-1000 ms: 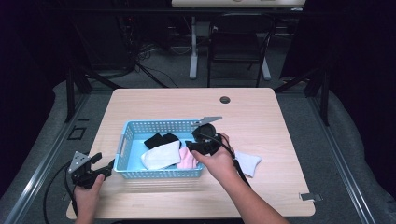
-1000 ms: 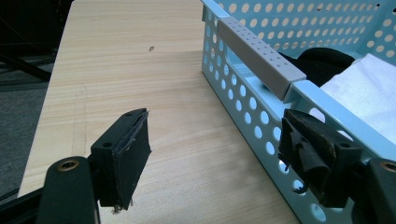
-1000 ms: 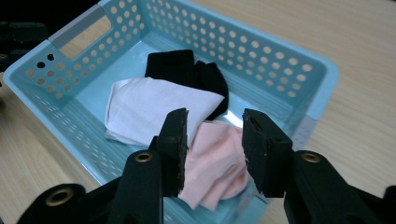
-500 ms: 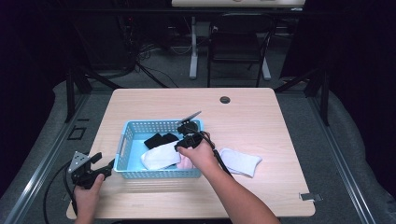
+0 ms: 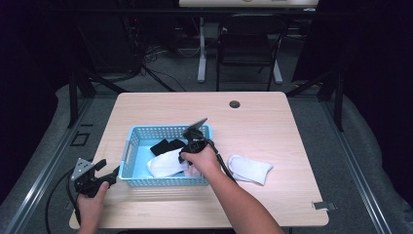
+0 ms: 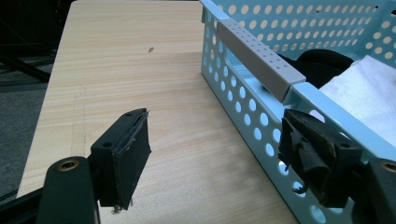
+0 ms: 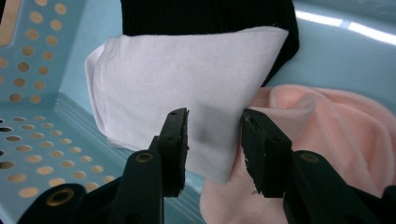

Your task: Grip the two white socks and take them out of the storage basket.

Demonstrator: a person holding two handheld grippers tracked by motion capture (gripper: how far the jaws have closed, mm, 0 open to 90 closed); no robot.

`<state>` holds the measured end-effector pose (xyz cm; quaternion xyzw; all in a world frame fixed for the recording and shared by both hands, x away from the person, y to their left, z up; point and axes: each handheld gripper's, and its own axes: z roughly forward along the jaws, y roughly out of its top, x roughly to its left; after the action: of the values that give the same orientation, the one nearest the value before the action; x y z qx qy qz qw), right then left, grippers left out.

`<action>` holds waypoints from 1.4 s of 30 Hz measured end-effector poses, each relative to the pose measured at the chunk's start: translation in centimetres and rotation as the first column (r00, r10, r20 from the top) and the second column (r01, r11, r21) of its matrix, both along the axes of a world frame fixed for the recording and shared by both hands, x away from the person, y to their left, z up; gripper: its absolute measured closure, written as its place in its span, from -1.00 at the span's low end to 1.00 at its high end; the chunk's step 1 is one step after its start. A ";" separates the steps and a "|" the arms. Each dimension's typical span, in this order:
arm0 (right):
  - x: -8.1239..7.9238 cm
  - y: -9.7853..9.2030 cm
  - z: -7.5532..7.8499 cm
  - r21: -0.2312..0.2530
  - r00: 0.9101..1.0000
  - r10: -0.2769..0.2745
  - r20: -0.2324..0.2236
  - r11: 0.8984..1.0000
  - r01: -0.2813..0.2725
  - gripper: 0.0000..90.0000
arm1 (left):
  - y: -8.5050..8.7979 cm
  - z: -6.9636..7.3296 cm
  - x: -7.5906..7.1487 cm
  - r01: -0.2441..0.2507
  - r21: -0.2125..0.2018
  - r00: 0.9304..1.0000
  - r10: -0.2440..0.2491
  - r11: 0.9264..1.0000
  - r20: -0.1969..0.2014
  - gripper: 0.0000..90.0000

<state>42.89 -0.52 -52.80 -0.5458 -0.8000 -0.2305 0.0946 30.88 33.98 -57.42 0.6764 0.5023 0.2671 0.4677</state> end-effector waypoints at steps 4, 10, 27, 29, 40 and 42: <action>0.1 0.3 -0.4 0.012 1.000 -0.008 -0.009 1.000 0.008 0.34 | 0.0 0.0 0.0 -0.001 -0.003 1.000 0.001 1.000 0.002 -0.46; 0.0 0.4 -0.2 0.029 1.000 -0.010 0.029 1.000 0.009 0.70 | -0.1 0.0 0.0 0.000 -0.004 1.000 0.000 1.000 0.001 -0.46; -4.3 1.8 3.3 -0.036 0.914 0.159 0.374 0.987 -0.156 0.93 | -0.2 0.0 0.0 0.002 0.002 1.000 -0.002 1.000 -0.001 -0.46; -4.8 1.9 3.8 -0.027 0.900 0.168 0.401 0.985 -0.172 0.93 | -0.2 0.0 0.0 0.002 0.003 1.000 -0.002 1.000 0.000 -0.46; -7.0 1.5 6.3 -0.033 0.800 0.213 0.562 0.971 -0.235 0.94 | -0.2 0.0 0.0 0.002 0.004 1.000 -0.002 1.000 -0.002 -0.46; -7.5 1.3 6.9 -0.028 0.777 0.210 0.594 0.970 -0.240 0.94 | -0.2 -0.1 0.0 0.000 0.001 1.000 0.000 1.000 0.002 -0.46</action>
<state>35.39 0.77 -45.88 -0.3445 -0.8429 -0.3958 -0.1195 30.93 33.82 -57.48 0.6766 0.5015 0.2680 0.4679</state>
